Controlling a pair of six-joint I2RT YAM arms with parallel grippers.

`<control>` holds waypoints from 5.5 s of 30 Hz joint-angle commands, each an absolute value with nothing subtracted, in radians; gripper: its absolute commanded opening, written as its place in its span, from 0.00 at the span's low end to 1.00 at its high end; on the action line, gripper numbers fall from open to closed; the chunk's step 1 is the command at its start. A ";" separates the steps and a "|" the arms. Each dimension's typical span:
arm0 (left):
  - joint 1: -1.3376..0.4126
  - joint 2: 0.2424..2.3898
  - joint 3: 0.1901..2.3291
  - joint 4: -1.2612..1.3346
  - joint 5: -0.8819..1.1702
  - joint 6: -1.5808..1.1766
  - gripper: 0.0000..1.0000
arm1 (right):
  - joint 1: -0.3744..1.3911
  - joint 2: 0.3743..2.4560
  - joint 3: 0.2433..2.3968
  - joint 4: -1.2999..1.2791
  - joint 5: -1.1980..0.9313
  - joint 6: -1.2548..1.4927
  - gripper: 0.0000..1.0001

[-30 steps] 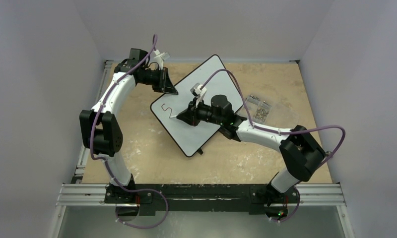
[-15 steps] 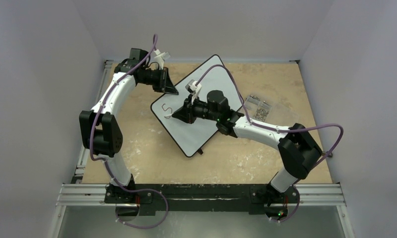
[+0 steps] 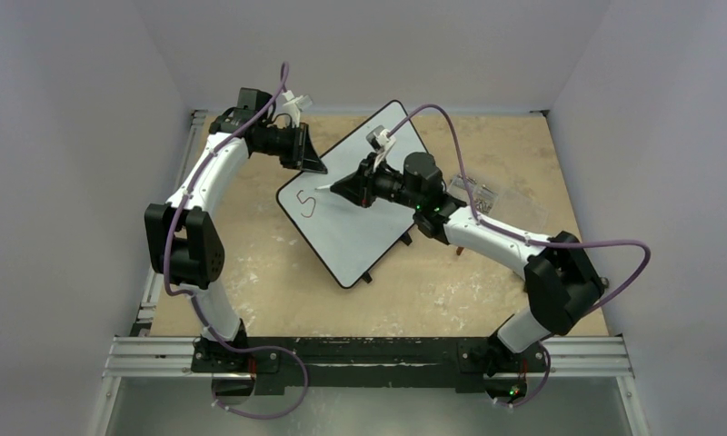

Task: Write a sentence on the whiteboard
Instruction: Write a sentence at the center of the board.

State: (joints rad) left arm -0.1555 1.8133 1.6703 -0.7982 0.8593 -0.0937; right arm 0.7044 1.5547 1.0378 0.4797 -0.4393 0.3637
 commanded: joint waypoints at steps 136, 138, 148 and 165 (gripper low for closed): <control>-0.165 1.740 1.670 -0.742 0.848 -0.080 0.00 | 0.649 1.660 1.141 0.362 -0.443 0.301 0.00; -0.164 1.740 1.670 -0.742 0.847 -0.081 0.00 | 0.648 1.648 1.122 0.357 -0.442 0.293 0.00; -0.164 1.734 1.670 -0.740 0.848 -0.081 0.00 | 0.648 1.597 1.032 0.333 -0.427 0.270 0.00; -0.166 1.714 1.660 -0.736 0.848 -0.081 0.00 | 0.646 1.584 1.051 0.300 -0.340 0.259 0.00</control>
State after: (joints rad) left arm -0.1577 1.8004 1.6539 -0.7841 0.8474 -0.1120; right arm 0.6479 1.5806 1.0225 0.3618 -0.4419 0.2939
